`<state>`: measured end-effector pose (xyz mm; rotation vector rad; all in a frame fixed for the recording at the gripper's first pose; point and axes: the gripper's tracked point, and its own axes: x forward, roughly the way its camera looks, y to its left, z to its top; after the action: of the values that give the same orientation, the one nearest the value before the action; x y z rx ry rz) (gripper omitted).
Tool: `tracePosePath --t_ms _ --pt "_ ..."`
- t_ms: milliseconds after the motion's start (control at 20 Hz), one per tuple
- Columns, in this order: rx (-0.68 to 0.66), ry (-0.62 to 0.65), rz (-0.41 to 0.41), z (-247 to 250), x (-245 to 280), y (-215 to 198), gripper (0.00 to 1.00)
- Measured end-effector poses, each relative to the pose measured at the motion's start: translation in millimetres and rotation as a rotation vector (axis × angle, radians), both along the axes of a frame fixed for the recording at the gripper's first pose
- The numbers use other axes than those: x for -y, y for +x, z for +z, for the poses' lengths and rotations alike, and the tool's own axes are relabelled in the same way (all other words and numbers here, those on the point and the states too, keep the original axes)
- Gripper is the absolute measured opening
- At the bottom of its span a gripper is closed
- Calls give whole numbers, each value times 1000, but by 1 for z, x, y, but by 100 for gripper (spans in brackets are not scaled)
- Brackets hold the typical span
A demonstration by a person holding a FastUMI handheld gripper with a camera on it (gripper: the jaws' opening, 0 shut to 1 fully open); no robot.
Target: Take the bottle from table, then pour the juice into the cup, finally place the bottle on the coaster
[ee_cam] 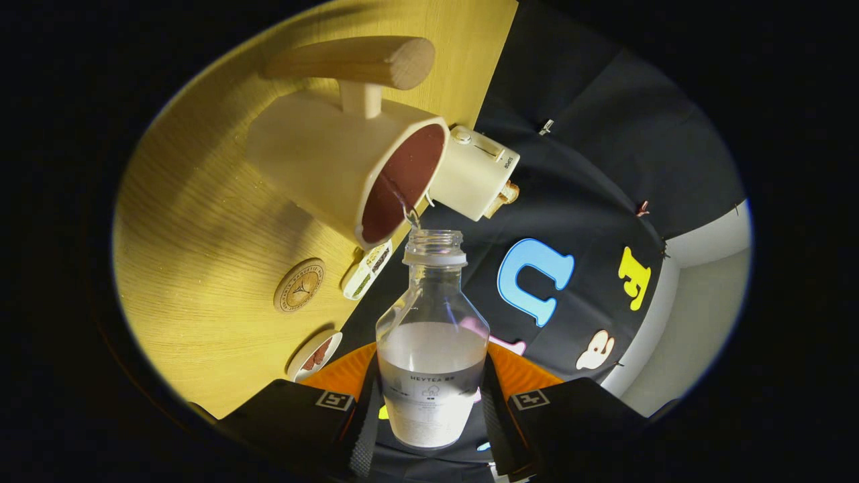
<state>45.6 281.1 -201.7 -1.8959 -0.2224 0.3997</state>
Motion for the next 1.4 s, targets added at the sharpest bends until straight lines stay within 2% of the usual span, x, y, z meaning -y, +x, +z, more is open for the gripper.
tracePosePath --t_ms 1250,1400 --pt "181 -203 260 23 -26 -3 69" --pt "190 -206 273 25 -28 -7 70"
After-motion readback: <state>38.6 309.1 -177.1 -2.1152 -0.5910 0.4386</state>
